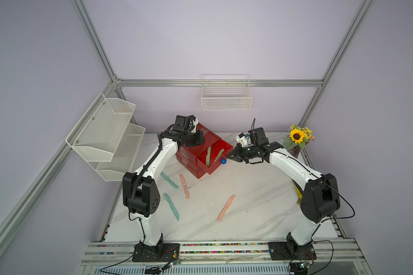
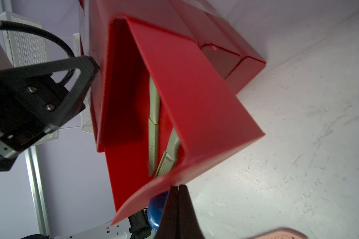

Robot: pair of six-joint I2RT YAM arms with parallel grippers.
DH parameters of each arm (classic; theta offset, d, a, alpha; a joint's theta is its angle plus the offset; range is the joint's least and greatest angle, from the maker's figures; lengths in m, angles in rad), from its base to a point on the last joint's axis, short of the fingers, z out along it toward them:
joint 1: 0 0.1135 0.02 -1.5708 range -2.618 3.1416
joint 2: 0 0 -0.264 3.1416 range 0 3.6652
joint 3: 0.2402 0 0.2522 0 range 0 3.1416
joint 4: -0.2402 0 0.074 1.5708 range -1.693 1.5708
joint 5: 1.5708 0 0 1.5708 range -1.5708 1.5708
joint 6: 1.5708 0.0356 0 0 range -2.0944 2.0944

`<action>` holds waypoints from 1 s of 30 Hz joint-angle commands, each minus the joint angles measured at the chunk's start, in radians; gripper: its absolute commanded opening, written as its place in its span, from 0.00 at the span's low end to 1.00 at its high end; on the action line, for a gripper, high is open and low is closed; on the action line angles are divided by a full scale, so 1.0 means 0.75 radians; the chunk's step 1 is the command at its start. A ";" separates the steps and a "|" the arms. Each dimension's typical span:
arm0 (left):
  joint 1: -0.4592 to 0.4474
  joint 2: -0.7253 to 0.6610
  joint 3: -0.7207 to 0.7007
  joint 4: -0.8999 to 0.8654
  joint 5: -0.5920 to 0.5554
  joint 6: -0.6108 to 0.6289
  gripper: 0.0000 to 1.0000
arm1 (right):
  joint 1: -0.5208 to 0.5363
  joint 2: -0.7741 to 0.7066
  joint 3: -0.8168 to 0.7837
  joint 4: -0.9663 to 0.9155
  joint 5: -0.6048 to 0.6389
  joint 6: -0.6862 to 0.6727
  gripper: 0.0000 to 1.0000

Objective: Place the fruit knives into the drawer by color
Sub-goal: Close the drawer in the storage box.

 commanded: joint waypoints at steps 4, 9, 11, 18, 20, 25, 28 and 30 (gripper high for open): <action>0.010 0.036 -0.038 -0.107 -0.007 -0.003 0.00 | 0.060 0.158 0.119 0.274 -0.167 0.147 0.00; 0.011 0.039 -0.040 -0.109 0.003 -0.005 0.00 | 0.065 0.265 0.143 0.526 -0.283 0.339 0.00; 0.011 0.039 -0.039 -0.108 0.006 -0.003 0.00 | 0.064 0.303 0.159 0.589 -0.318 0.391 0.00; 0.015 0.046 -0.034 -0.111 0.018 0.003 0.00 | 0.065 0.382 0.177 0.713 -0.427 0.476 0.00; 0.015 0.052 -0.029 -0.113 0.024 0.003 0.00 | 0.062 0.383 0.177 0.706 -0.437 0.473 0.00; 0.017 0.053 -0.029 -0.113 0.031 0.003 0.00 | 0.025 0.208 0.010 0.613 -0.293 0.370 0.00; 0.023 0.056 -0.031 -0.114 0.039 0.001 0.00 | 0.001 0.070 -0.168 0.607 -0.233 0.325 0.23; 0.023 0.055 -0.036 -0.114 0.038 0.001 0.00 | -0.001 0.046 -0.270 0.638 -0.285 0.321 0.53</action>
